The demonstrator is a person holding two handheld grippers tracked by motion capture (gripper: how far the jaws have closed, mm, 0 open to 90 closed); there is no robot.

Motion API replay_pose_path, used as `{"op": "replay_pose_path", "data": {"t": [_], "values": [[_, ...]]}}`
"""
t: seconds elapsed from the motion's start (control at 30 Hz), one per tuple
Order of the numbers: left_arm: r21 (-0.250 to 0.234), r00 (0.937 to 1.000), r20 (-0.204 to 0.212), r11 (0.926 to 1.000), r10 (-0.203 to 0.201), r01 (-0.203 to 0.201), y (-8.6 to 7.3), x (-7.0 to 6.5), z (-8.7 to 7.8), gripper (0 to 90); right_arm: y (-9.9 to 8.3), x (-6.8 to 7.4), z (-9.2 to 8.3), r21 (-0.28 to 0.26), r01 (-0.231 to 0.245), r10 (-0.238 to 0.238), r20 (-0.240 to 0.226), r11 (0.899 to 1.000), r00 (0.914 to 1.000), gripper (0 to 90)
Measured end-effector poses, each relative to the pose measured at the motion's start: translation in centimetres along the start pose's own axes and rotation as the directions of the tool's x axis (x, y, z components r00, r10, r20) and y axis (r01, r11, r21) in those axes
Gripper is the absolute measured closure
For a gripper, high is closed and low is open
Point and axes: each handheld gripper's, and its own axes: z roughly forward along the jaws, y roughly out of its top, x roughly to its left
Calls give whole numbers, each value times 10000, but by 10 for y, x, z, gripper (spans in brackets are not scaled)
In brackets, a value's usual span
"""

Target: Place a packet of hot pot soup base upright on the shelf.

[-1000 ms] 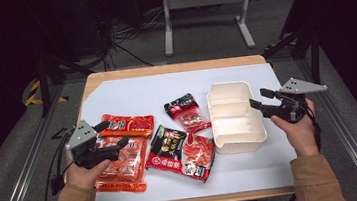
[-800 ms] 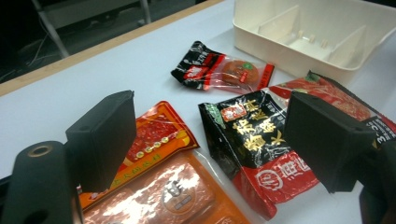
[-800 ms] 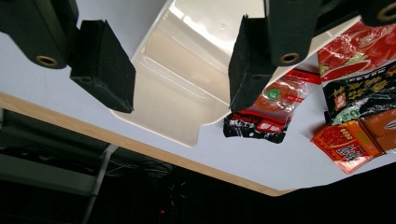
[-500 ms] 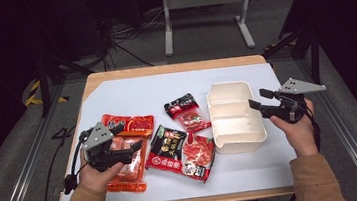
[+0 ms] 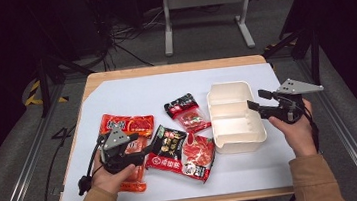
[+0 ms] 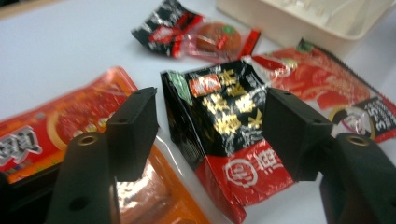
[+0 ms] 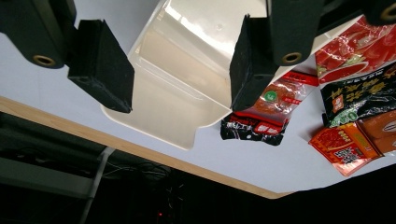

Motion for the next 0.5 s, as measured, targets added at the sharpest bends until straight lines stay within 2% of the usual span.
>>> {"op": "replay_pose_path", "data": {"t": [0.03,0.2,0.5], "values": [[125,9998,157,9999,-101,99,-2,0,3,397,0,0,0,-6,-29,29,-13,10000,10000,397],[492,9998,205,9988,-44,34,-8,0,13,463,0,1,1,20,-64,64,-48,10000,10000,393],[1008,9994,-99,9943,-327,335,-14,-2,24,488,-1,1,3,81,-106,107,-93,9999,9999,387]]}}
